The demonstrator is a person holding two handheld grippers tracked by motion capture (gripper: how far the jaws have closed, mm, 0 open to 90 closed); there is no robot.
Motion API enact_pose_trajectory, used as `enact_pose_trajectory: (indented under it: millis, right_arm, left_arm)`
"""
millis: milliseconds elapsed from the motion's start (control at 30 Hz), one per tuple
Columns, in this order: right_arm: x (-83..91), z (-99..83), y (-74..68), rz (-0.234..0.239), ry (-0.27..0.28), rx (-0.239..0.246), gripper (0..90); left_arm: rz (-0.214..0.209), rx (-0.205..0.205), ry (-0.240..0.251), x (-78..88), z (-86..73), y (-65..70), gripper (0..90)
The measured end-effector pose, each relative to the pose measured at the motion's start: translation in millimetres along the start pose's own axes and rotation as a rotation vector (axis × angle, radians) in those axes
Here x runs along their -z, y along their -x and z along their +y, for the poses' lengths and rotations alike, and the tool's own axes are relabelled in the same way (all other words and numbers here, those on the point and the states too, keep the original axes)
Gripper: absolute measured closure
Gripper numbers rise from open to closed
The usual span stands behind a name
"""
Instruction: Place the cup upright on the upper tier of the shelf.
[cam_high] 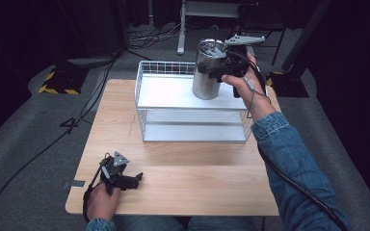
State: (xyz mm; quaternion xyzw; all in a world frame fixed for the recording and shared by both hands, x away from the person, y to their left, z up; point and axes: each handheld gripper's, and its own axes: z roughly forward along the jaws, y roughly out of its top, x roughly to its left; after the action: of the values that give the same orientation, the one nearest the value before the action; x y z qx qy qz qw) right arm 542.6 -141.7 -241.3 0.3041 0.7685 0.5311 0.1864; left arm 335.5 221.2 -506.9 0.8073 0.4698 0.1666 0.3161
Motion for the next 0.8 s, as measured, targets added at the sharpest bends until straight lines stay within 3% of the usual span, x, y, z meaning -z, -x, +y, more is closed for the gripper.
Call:
enact_pose_trajectory:
  millis: [133,267,300,433,800]
  right_arm:
    - [-0.2,-0.5,2.8,0.021,-0.006,-0.046,0.4]
    - [3.2,-0.7,3.0,0.013,-0.019,-0.007,0.0]
    - [8.1,0.5,0.8,-0.010,-0.022,0.036,0.0]
    - [14.5,1.4,-2.4,-0.041,-0.027,0.056,0.0]
    - [38.5,-3.9,-3.3,-0.034,-0.015,0.063,0.0]
  left_arm:
    - [0.000,-0.001,-0.001,0.1,0.0,0.0,0.0]
    - [0.000,-0.002,-0.001,0.1,0.1,-0.2,0.0]
    - [0.000,-0.003,-0.002,0.1,0.1,-0.2,0.0]
    - [0.000,-0.003,-0.002,0.1,0.1,-0.2,0.0]
    - [-0.001,-0.002,0.000,0.0,0.0,-0.2,0.0]
